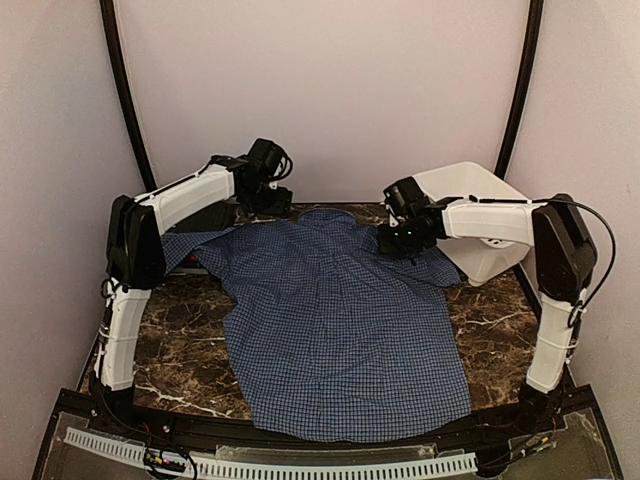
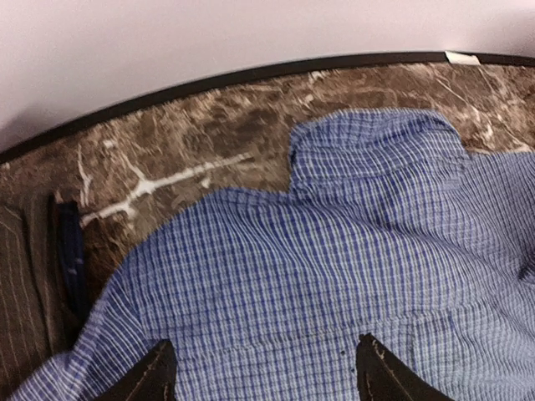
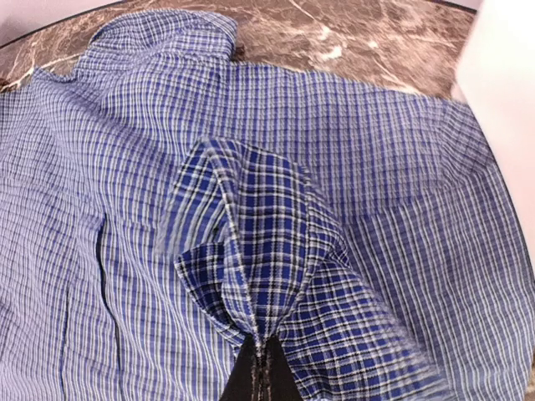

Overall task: Fold and stack the long sleeve shirts
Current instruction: Flatten out the crumpled shirt at the center of the board.

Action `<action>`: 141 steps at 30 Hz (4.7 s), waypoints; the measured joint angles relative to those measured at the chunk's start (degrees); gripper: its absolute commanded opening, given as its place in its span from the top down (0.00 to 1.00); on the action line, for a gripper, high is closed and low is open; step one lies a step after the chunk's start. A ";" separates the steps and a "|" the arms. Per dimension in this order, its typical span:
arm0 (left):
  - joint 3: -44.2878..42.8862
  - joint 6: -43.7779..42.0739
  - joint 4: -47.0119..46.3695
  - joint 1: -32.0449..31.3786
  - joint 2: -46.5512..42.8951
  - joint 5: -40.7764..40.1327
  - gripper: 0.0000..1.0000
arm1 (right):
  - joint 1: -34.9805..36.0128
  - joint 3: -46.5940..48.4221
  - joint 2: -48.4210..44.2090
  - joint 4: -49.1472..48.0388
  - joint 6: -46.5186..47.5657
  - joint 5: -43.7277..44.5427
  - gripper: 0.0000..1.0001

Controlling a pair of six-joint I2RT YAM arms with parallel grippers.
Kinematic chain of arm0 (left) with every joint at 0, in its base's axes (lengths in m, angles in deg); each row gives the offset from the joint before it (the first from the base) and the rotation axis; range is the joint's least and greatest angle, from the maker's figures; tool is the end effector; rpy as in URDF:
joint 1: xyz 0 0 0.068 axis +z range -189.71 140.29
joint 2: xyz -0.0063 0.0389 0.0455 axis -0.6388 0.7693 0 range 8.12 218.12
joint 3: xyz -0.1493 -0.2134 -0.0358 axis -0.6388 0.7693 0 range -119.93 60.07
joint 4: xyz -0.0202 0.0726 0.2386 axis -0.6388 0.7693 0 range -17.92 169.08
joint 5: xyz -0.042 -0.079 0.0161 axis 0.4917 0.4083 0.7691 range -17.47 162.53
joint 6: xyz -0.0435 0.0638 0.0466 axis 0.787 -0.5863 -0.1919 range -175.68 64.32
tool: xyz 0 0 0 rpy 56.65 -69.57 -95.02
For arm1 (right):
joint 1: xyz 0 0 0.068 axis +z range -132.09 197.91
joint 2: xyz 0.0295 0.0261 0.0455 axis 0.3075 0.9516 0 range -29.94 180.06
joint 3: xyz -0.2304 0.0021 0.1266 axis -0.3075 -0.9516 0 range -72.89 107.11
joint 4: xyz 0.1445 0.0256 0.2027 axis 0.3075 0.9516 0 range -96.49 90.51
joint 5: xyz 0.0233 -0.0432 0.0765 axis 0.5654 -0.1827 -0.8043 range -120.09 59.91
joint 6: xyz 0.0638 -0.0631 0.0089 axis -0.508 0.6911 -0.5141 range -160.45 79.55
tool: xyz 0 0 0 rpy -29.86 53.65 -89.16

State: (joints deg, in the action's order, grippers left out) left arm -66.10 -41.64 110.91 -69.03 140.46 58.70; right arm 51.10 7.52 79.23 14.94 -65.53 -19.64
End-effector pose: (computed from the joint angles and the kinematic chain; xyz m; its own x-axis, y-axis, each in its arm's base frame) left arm 0.4773 -0.2461 0.2280 -0.6777 0.1104 -0.7270 0.1688 0.9856 -0.0077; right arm 0.3717 0.2256 0.1760 -0.7693 -0.0051 -0.6389 -0.1271 0.9812 0.1452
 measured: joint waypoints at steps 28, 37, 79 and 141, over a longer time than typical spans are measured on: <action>62.23 19.58 -9.60 -0.70 -45.68 16.20 0.35 | -6.97 9.75 16.41 -1.84 3.39 1.03 1.00; 80.70 27.39 -6.71 -4.42 -58.97 23.23 0.41 | -2.29 8.15 11.06 -0.57 4.68 1.18 1.00; 56.39 25.31 -8.57 -19.08 -37.77 18.60 0.88 | 4.28 -18.71 -2.12 -9.73 2.93 -3.32 1.00; 57.40 25.40 -13.81 -22.45 -24.98 30.23 0.58 | 4.28 -16.24 -0.76 -7.61 5.09 -3.13 1.00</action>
State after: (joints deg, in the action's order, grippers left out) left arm -8.70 -16.24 97.10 -91.47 115.47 88.93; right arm 55.38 -8.72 78.46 7.33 -60.43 -22.76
